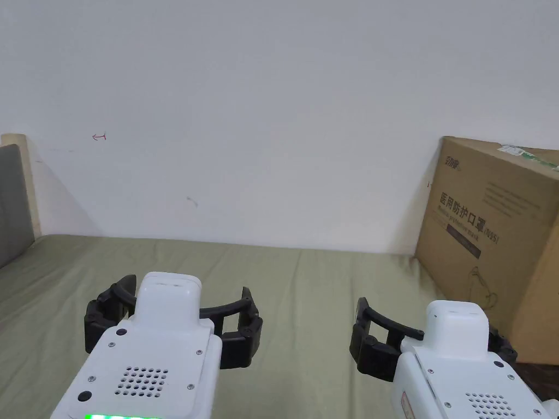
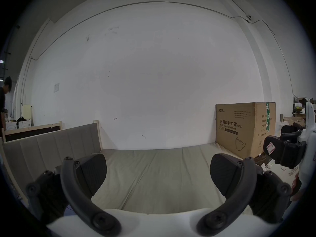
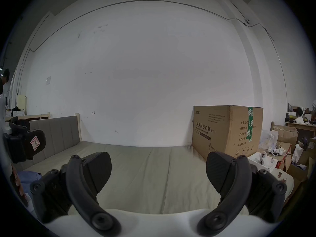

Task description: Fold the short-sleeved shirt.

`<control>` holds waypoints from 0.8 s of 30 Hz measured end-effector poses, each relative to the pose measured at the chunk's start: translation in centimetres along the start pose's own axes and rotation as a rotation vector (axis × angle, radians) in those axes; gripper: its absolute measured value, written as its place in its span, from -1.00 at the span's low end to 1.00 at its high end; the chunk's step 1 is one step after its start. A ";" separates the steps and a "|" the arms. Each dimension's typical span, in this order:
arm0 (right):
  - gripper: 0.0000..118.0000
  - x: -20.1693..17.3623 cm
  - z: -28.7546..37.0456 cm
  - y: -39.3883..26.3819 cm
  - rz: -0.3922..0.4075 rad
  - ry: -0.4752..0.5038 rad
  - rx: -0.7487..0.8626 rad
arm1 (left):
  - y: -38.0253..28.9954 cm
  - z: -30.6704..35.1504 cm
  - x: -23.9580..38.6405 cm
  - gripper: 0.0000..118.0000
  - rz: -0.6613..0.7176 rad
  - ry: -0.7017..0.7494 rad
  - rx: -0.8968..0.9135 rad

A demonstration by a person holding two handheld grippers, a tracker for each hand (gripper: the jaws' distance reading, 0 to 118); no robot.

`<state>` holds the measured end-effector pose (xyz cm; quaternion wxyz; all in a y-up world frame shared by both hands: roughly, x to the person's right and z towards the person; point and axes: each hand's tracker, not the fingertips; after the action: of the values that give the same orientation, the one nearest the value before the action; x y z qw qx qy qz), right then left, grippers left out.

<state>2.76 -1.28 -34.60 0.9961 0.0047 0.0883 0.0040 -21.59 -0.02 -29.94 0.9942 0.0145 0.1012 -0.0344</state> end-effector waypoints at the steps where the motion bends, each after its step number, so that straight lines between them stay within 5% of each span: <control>1: 0.89 0.0 0.1 0.1 -0.004 0.000 0.008 | 0.0 0.1 0.0 1.00 0.002 0.000 0.004; 10: 0.89 0.8 0.1 0.5 -0.050 -0.008 -0.001 | 0.6 0.2 -0.3 1.00 0.040 -0.005 0.014; 17: 0.89 0.3 0.3 0.4 0.019 -0.059 0.005 | 1.5 0.6 -0.1 1.00 0.049 0.020 -0.032; 24: 0.89 0.2 0.4 0.2 0.004 -0.037 0.000 | 1.5 1.1 -0.1 0.98 -0.028 0.041 0.037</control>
<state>3.06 -1.04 -34.25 0.9975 0.0048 0.0698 0.0058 -21.37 1.47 -28.79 0.9909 0.0322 0.1211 -0.0497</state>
